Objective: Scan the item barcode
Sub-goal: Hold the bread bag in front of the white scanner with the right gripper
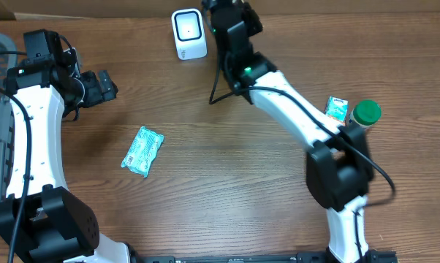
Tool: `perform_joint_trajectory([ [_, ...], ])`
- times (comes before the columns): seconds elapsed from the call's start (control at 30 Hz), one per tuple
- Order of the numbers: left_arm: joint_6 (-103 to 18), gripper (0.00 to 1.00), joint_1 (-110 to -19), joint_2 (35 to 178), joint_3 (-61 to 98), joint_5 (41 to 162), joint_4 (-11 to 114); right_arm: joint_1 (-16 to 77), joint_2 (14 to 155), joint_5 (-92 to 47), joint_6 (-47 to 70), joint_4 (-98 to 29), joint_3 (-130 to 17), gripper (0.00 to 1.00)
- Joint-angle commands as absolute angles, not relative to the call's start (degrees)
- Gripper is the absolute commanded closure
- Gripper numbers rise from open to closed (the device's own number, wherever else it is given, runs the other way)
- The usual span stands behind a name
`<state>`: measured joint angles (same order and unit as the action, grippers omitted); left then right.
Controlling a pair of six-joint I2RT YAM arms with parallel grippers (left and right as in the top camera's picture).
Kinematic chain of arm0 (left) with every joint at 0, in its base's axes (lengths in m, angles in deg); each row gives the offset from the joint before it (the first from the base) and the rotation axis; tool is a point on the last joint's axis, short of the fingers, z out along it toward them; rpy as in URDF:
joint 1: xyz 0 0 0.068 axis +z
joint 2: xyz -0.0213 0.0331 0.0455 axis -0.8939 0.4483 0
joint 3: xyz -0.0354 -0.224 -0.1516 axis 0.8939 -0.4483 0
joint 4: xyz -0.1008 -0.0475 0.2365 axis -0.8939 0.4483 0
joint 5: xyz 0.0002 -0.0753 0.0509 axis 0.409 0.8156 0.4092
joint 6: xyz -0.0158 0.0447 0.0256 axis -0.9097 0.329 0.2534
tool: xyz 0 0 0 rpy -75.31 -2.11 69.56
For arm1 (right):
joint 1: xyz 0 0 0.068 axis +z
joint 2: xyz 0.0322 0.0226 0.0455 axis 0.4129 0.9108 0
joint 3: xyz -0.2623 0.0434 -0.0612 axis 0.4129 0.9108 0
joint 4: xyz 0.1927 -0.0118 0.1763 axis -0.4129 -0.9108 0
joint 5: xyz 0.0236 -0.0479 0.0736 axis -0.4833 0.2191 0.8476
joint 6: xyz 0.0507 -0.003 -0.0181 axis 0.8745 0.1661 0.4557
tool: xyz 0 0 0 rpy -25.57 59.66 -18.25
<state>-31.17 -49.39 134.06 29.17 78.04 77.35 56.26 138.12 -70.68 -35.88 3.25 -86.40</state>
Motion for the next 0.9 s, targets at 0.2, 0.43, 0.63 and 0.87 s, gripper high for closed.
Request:
perform_joint_trajectory([
  [0.2,-30.5,0.01,-49.5,134.1,29.7,77.9,77.3,58.8,153.1,-73.4,-76.5,27.3,-87.1,0.96],
  [0.43,-30.5,0.01,-49.5,134.1,29.7,77.9,77.3,59.2,155.6,-73.5,-77.6,28.5,-87.1,0.96],
  [0.63,-30.5,0.0,-49.5,134.1,29.7,77.9,77.3,59.2,155.6,-74.1,-77.6,30.7,-87.1,0.96],
  [0.87,-30.5,0.0,-49.5,134.1,29.7,77.9,77.3,58.7,155.6,-74.5,-77.6,31.7,-87.1,0.96],
])
